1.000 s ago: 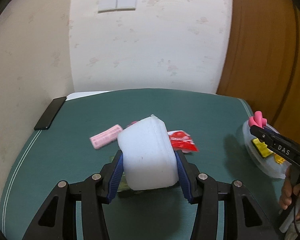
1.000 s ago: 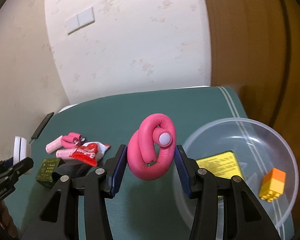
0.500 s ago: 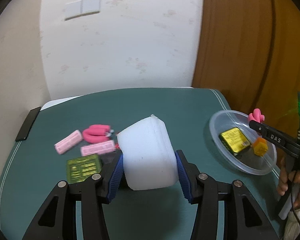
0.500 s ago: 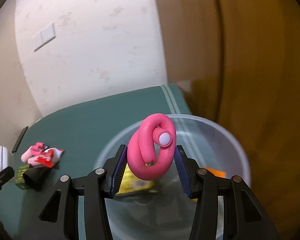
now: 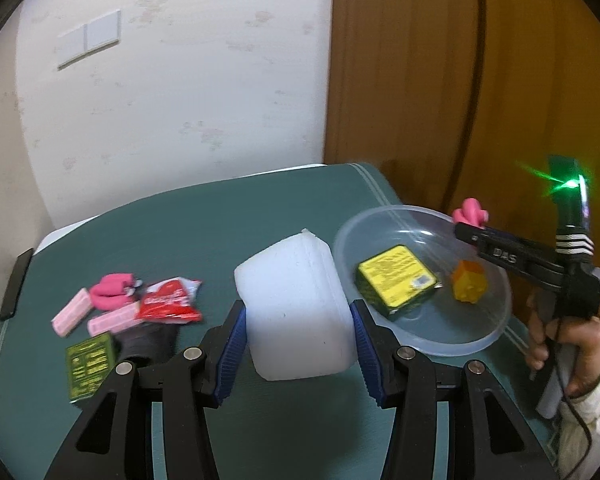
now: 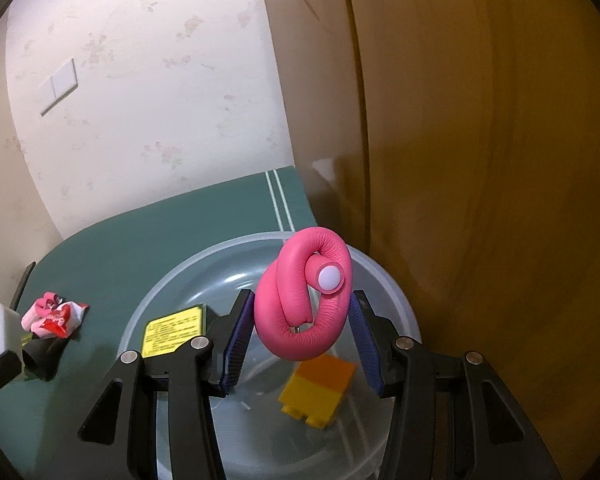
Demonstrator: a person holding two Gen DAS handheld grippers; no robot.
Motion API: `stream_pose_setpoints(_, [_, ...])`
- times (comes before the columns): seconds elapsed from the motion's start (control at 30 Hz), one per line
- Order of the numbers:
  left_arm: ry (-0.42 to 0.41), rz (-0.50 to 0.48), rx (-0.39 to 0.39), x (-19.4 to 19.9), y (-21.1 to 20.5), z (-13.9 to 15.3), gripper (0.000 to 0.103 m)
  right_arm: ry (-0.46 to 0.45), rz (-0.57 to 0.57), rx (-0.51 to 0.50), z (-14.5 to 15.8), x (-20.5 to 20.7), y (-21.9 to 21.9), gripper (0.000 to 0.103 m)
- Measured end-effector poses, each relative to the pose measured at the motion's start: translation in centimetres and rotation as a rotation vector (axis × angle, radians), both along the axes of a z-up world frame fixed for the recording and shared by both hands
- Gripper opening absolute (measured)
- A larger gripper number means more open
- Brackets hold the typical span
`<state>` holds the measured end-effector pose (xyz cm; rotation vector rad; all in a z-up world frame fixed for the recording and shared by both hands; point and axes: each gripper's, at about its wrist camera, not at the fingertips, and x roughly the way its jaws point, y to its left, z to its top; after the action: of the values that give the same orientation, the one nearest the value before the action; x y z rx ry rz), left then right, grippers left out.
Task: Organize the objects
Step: 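Carry the pink coil and white sponge over the clear bowl with both grippers, then open left gripper to drop sponge into bowl while right gripper releases pink coil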
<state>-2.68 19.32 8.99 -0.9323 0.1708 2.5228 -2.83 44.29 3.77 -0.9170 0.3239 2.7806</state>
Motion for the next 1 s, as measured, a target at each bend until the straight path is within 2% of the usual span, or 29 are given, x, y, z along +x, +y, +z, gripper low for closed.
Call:
stream_pose_setpoints(0.37, [-0.028, -0.069, -0.001, -0.7, 4.4, 0.1, 0.055, 0.014, 0.031, -0.078, -0.8, 0.0, 0.9, 0.049])
stream_pose_setpoints(0.53, [-0.007, -0.086, -0.007, -1.6, 6.2, 0.8, 0.055, 0.019, 0.048, -0.092, -0.8, 0.2, 0.6, 0.049])
stream_pose_setpoints(1.0, [-0.024, -0.136, -0.008, -6.4, 11.0, 0.2, 0.056, 0.036, 0.045, -0.059, -0.7, 0.7, 0.1, 0.049])
